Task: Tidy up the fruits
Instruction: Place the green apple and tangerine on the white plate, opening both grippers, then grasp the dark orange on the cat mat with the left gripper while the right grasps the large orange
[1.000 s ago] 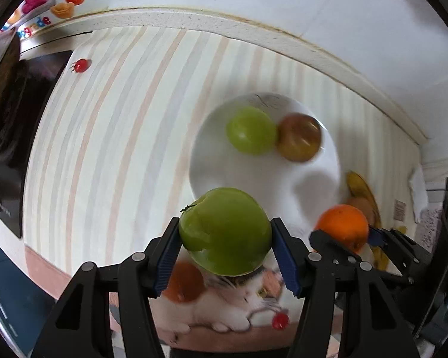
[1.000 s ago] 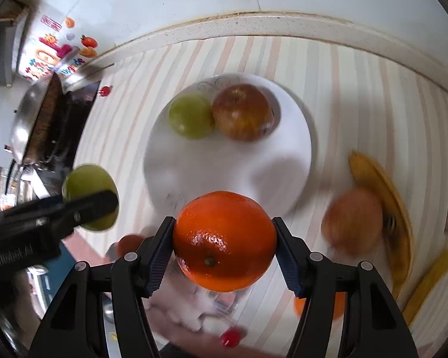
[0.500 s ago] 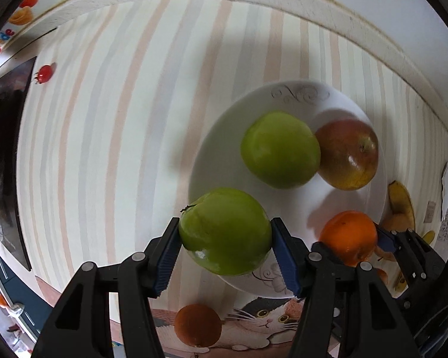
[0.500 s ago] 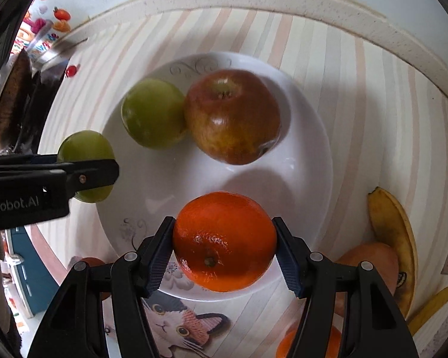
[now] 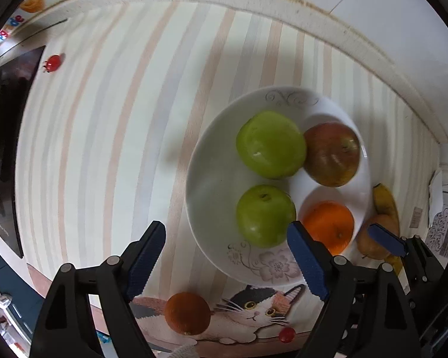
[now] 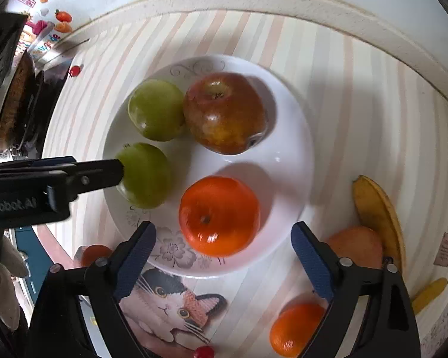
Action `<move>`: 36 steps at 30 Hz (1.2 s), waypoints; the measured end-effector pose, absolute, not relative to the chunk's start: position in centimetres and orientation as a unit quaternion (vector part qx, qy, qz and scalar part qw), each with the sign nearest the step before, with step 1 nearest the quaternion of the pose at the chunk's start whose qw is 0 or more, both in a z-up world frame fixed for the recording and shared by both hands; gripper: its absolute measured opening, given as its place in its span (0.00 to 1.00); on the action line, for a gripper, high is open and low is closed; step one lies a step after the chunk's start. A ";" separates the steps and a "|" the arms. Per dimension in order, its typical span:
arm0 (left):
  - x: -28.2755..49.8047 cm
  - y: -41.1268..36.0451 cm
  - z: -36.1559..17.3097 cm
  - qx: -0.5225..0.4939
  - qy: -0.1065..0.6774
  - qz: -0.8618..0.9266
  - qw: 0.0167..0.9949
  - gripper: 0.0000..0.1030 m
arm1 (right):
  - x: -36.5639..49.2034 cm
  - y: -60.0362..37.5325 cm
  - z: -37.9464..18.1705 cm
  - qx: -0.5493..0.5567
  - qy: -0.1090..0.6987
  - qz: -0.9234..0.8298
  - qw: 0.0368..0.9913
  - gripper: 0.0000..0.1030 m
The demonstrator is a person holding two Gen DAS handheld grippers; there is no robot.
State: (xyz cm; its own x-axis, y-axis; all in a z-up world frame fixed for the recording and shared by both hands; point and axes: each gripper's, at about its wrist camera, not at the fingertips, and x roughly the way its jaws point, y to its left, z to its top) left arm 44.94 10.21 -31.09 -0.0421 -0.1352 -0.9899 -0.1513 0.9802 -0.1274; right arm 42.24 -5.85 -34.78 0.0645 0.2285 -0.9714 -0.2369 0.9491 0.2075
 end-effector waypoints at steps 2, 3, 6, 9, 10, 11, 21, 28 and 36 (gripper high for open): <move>44.4 10.2 -30.2 -0.103 0.716 0.006 0.690 0.81 | 42.1 -6.1 -34.1 -0.002 0.661 0.156 0.734 0.92; 43.9 10.3 -29.8 -0.103 0.713 0.007 0.693 0.81 | 41.9 -6.4 -33.8 -0.001 0.660 0.154 0.736 0.92; 43.0 10.2 -29.0 -0.099 0.706 0.013 0.702 0.81 | 40.9 -7.0 -32.8 -0.007 0.653 0.143 0.743 0.92; 42.5 9.7 -28.1 -0.097 0.698 0.017 0.709 0.81 | 39.9 -7.5 -32.0 -0.002 0.652 0.141 0.745 0.92; 42.3 9.6 -27.7 -0.097 0.695 0.019 0.712 0.81 | 39.6 -7.7 -31.9 -0.002 0.650 0.140 0.747 0.92; 41.8 9.6 -27.2 -0.097 0.692 0.020 0.715 0.81 | 39.3 -7.9 -31.6 -0.002 0.647 0.140 0.750 0.92; 38.3 8.4 -23.0 -0.080 0.640 0.034 0.764 0.81 | 35.9 -9.9 -26.9 0.007 0.603 0.135 0.786 0.92; 35.8 8.2 -20.3 -0.079 0.612 0.032 0.786 0.81 | 33.6 -10.6 -23.8 0.008 0.576 0.137 0.806 0.92; 33.2 8.4 -17.9 -0.090 0.589 0.027 0.802 0.80 | 31.5 -11.4 -21.7 0.030 0.561 0.150 0.813 0.92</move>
